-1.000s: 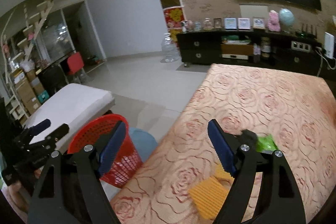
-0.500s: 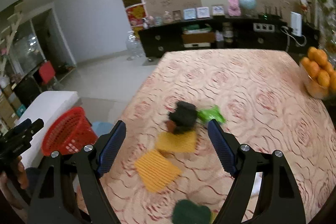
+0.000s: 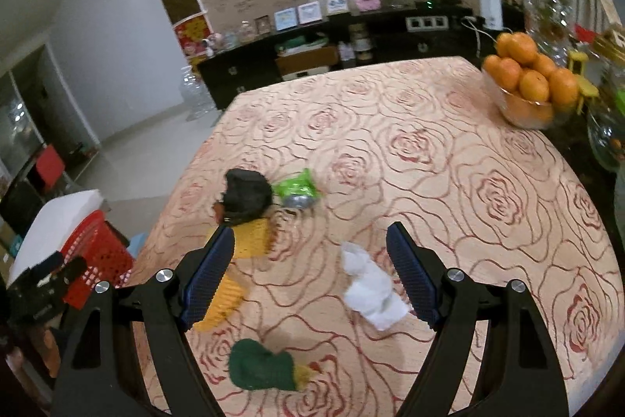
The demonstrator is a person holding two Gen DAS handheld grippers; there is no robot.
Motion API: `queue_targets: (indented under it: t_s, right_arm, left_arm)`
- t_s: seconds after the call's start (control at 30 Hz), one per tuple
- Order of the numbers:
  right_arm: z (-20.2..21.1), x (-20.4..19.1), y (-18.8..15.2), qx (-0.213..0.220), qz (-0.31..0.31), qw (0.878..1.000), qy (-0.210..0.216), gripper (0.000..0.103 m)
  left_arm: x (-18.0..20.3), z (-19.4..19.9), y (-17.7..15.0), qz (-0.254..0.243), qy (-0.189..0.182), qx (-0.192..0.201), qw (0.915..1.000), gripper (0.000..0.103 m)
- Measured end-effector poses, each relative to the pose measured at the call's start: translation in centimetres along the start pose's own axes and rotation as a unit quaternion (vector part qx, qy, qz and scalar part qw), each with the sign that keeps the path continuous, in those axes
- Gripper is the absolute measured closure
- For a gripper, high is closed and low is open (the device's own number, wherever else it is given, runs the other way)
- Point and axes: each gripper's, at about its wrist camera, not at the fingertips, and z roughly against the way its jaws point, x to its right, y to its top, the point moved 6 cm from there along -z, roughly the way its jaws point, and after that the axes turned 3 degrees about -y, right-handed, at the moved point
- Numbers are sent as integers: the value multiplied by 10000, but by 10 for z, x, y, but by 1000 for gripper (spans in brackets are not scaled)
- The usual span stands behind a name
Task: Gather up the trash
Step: 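Move both tools back over the yellow foam nets and tissue, then grasp a yellow foam net with the left tool while the right tool grasps white tissue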
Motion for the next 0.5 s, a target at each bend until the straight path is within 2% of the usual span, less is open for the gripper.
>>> queue_targets:
  t_s: [0.2,0.5]
  right_arm:
    - [-5,4,-3,-84,-49,9999,-35,26]
    - [-11,8,-4,-179,-116,9997,-70,26]
  left_arm:
    - [34,-28,-12,-236,-295,-348,9987,19]
    - [83,-71,-25,-572,-766,-800,9922,19]
